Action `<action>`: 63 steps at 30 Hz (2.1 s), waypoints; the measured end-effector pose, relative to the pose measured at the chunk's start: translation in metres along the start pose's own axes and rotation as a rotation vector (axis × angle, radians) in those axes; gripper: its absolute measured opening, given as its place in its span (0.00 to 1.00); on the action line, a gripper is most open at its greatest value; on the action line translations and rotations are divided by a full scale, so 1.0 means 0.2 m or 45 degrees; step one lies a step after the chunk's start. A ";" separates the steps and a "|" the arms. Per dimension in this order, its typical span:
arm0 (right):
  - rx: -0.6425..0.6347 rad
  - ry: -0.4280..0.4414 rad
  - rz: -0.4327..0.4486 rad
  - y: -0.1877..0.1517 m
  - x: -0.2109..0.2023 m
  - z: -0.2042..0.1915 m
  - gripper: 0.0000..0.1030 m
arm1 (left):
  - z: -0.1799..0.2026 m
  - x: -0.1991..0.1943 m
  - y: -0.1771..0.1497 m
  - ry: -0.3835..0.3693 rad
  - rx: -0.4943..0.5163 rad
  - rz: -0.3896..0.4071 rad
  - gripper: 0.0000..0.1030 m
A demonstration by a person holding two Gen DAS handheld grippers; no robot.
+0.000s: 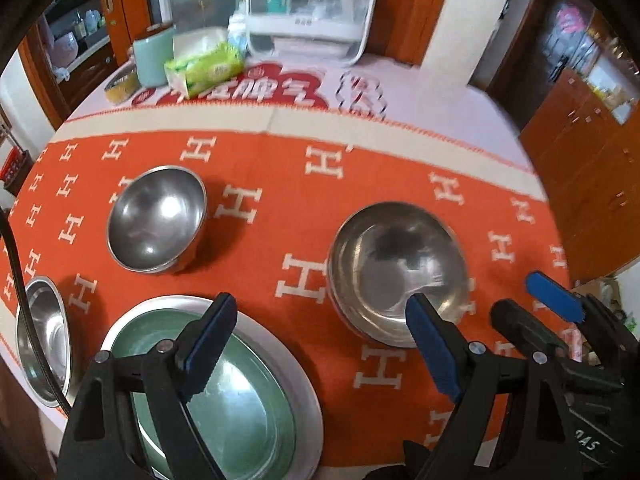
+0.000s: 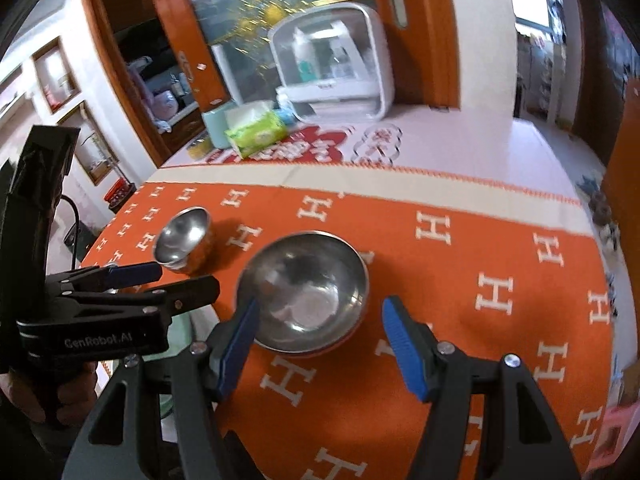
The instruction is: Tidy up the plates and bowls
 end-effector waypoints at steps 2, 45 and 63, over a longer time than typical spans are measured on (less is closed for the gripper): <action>0.049 0.005 -0.050 0.00 0.06 0.05 0.62 | 0.00 0.07 0.01 0.009 0.005 -0.053 0.83; 0.255 0.110 -0.233 -0.07 0.34 0.19 0.15 | 0.10 0.37 -0.06 -0.108 0.015 -0.393 0.20; 0.135 0.083 -0.124 -0.07 0.13 0.10 0.13 | 0.05 0.08 -0.15 -0.148 0.007 -0.256 0.20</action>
Point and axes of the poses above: each gripper's, at about its wrist camera, not at the fingertips, and x roughly the way its jaws point, z to its right, y to its top, the point moved 2 cm from there along x, roughly the way its jaws point, and after that the axes turned 3 degrees about -z, right-handed, at the moved point
